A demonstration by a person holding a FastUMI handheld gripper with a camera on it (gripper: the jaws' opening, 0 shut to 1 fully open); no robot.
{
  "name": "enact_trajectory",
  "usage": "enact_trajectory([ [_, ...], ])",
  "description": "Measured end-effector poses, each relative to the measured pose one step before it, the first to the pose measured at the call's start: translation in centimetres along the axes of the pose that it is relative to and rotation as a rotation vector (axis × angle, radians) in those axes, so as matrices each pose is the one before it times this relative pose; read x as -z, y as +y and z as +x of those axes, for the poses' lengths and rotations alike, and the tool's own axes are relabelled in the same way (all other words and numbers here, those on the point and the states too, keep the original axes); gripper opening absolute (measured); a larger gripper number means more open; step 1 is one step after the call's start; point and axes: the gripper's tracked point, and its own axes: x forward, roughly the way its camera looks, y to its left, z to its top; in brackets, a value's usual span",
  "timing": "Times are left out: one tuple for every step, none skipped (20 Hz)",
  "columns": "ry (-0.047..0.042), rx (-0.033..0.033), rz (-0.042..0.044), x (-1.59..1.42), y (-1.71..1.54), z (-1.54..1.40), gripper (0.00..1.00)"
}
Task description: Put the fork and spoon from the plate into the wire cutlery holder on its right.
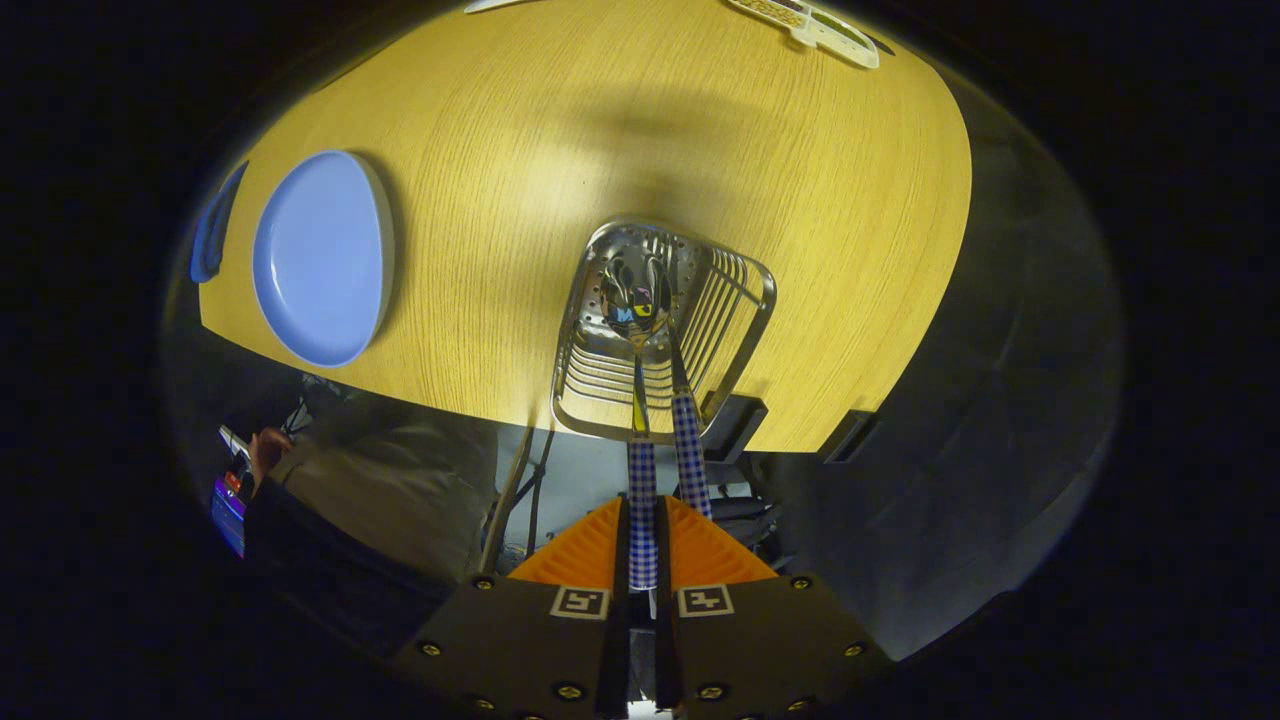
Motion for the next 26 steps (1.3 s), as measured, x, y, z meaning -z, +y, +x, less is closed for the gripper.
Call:
enact_trajectory([
  [-0.00333,0.01074,-0.00123,-0.207,-0.075,-0.295,0.11],
  [-0.00924,0.00863,-0.00145,-0.281,-0.178,-0.468,0.11],
  [-0.01224,0.00396,0.00473,-0.262,-0.050,-0.523,0.11],
  [-0.01507,0.00158,0.00249,-0.217,-0.150,-0.686,0.11],
  [-0.01297,0.00889,0.00394,0.233,-0.389,-0.249,0.11],
  [-0.01747,0.00751,0.00696,0.016,-0.348,-0.678,0.16],
  [-0.02334,-0.00238,0.00963,-0.013,-0.431,-0.352,0.22],
  [-0.02856,-0.00231,0.01534,0.036,-0.147,-0.505,0.22],
  [-0.03636,-0.00068,0.01705,0.030,-0.171,-0.648,0.22],
  [-0.04657,-0.00768,0.01706,-0.135,0.059,-0.918,0.23],
  [-0.05588,-0.01432,0.01636,-0.206,0.500,-0.825,0.24],
  [-0.06614,-0.01782,0.01504,-0.212,0.598,-0.996,0.23],
  [-0.07447,-0.02161,0.00958,-0.443,0.989,-1.011,0.23],
  [-0.07395,-0.02349,0.00141,-0.415,0.640,-1.091,0.25],
  [-0.07274,-0.01651,0.00416,-0.170,1.091,-0.159,0.62],
  [-0.07846,-0.01869,0.00668,-0.519,1.225,-0.994,1.00],
  [-0.09309,-0.00972,0.00733,-0.761,1.331,-0.575,0.95],
  [-0.10333,-0.00497,0.00572,-1.183,1.091,-0.687,0.96],
  [-0.11098,-0.00070,0.00998,-1.380,1.061,-0.617,0.96],
  [-0.10941,0.00725,0.01393,-1.208,0.703,-0.453,0.96],
  [-0.11618,0.02391,0.02190,-1.396,0.804,-1.091,0.96],
  [-0.11261,0.00062,0.02339,-1.327,1.321,-0.837,0.96],
  [-0.12829,-0.01113,0.02239,-1.559,1.526,-1.121,0.96],
  [-0.11462,0.00696,0.01075,-1.623,1.438,-1.038,0.96],
  [-0.10907,0.00901,-0.00386,-1.220,1.209,-0.745,0.96],
  [-0.10955,0.00652,-0.02066,-1.184,1.594,-0.569,0.96],
])
